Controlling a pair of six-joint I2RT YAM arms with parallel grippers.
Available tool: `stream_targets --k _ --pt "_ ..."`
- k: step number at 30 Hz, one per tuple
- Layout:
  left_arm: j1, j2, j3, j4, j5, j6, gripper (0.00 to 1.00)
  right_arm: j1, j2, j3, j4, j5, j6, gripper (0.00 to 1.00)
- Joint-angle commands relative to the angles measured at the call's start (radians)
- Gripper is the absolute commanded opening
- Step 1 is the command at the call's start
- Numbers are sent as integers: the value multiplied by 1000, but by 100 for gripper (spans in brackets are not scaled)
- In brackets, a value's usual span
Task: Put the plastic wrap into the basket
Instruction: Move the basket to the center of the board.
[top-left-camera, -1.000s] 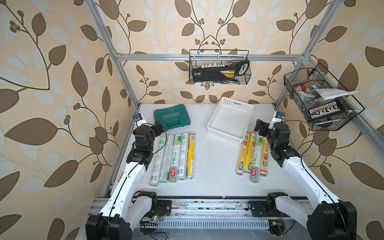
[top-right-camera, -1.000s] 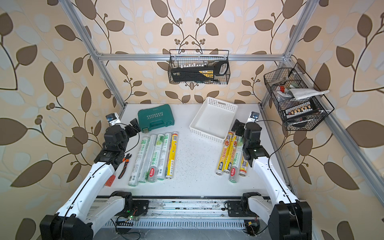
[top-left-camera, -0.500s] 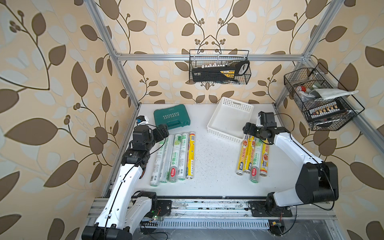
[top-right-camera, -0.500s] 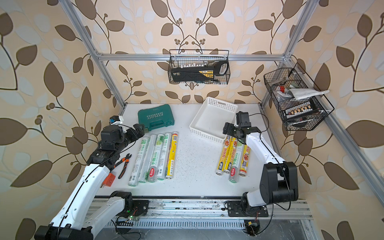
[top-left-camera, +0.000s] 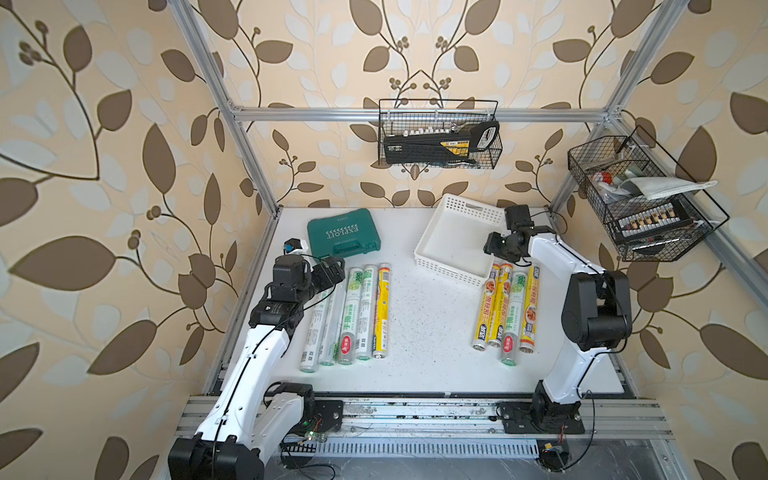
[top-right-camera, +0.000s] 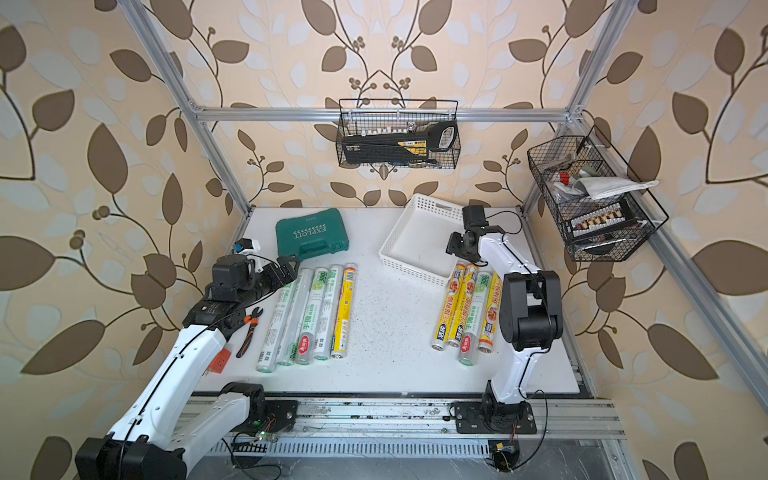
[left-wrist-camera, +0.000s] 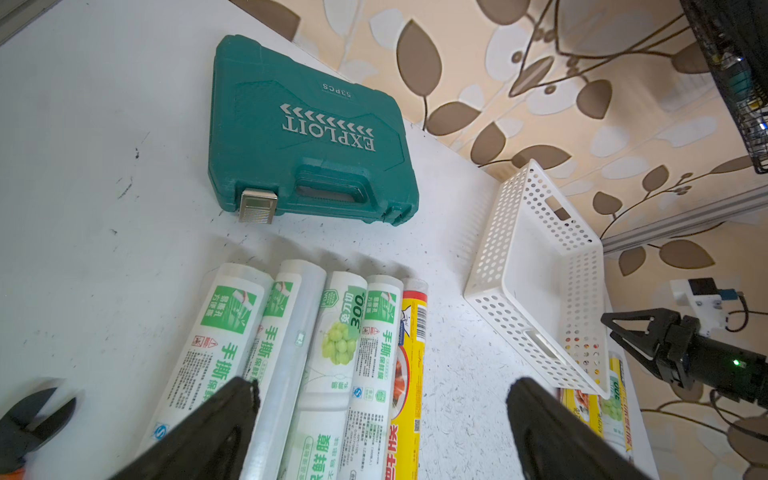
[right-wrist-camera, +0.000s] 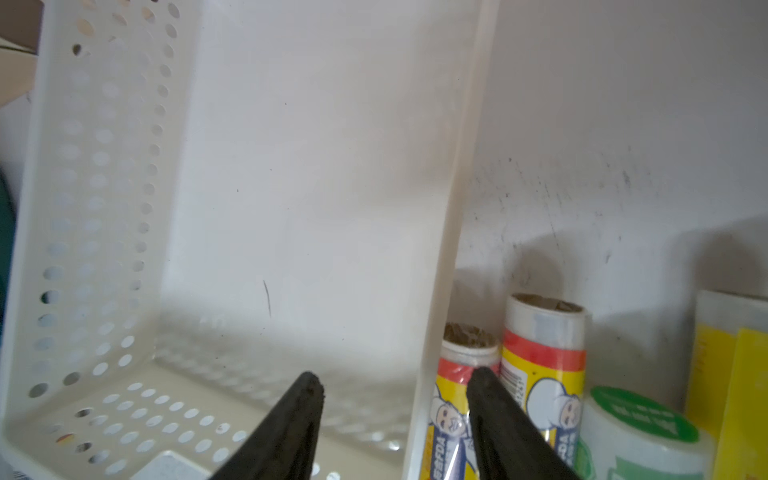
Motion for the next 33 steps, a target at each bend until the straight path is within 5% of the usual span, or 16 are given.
stream_targets --k 1,12,23,33 --pt "-2 -20 -2 40 8 4 99 -11 34 46 -34 -11 -5 51" --pt "-1 17 28 20 29 33 99 -13 117 129 -75 -14 -16 20" --pt "-2 10 26 8 38 31 99 16 96 120 -101 -22 -29 6" --pt "-2 3 20 -9 72 38 99 88 17 29 -129 -9 -20 6"
